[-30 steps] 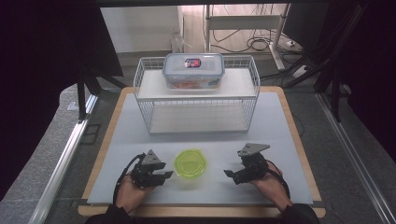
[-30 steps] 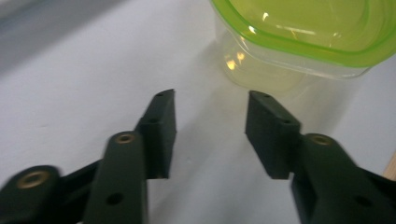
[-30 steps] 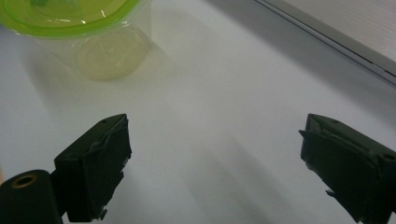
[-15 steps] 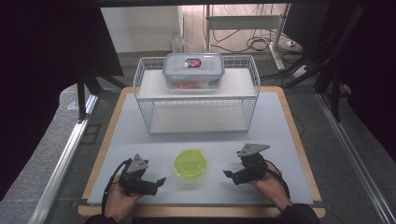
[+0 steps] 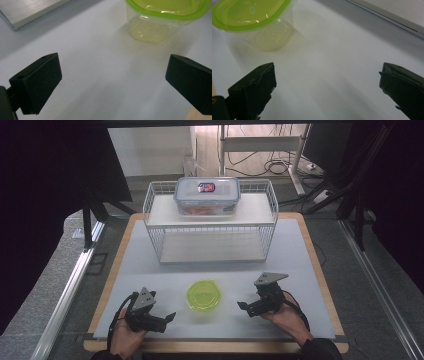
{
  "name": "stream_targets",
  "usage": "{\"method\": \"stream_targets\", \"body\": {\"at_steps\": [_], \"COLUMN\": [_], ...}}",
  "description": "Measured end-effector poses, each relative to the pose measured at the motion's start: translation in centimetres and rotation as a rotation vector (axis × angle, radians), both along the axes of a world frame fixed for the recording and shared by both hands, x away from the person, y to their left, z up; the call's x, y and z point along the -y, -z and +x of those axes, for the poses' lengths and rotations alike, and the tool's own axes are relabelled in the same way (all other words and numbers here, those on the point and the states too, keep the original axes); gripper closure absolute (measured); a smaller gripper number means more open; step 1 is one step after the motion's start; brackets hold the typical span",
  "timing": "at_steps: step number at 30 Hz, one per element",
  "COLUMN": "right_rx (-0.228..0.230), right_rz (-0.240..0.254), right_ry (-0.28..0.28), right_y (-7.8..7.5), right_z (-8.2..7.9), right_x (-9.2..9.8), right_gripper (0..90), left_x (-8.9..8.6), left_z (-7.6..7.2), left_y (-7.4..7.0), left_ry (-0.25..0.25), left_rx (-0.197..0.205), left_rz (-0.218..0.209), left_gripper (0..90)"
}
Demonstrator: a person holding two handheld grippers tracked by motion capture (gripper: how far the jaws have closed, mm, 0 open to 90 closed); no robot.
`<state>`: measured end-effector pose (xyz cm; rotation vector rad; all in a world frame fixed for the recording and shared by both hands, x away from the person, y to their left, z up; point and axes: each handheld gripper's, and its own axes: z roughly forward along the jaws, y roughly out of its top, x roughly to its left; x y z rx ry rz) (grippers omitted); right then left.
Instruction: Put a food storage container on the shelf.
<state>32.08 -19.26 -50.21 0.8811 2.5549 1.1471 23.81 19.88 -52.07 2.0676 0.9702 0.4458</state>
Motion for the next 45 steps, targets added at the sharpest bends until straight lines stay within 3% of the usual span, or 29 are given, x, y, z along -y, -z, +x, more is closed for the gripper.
{"method": "stream_targets", "body": {"at_steps": [5,13,18,25,29,39,45], "right_rx": [-0.005,-0.043,-0.077,-0.075,-0.131,-0.207,-0.288], "right_rz": [0.001,0.000,0.053,0.104,0.149,0.173,0.194], "right_ry": [0.000,-0.003,-0.014,-0.035,-0.034,-0.046,-0.030], "right_y": [-0.6,-1.1,-1.2,-1.6,-1.7,-1.7,-0.9], "right_z": [0.1,0.8,1.3,1.5,2.1,3.5,4.5], "right_x": [-0.5,-0.7,-1.1,-2.2,-3.2,-6.4,-7.4], "right_gripper": [3.5,17.5,23.8,31.4,36.7,55.4,61.4], "left_x": [0.1,0.3,0.4,0.5,0.5,0.6,0.7], "left_z": [0.0,0.0,0.0,0.0,0.0,-0.1,-0.1], "left_y": [0.0,0.2,0.2,0.2,0.2,0.2,0.3], "left_ry": [0.003,0.022,0.032,0.038,0.040,0.049,0.056], "left_rx": [0.010,0.003,0.005,0.007,0.007,0.011,0.012], "left_rz": [0.006,0.016,0.026,0.045,0.053,0.065,0.072], "left_gripper": [0.7,1.3,1.5,1.9,2.1,2.6,2.8]}}
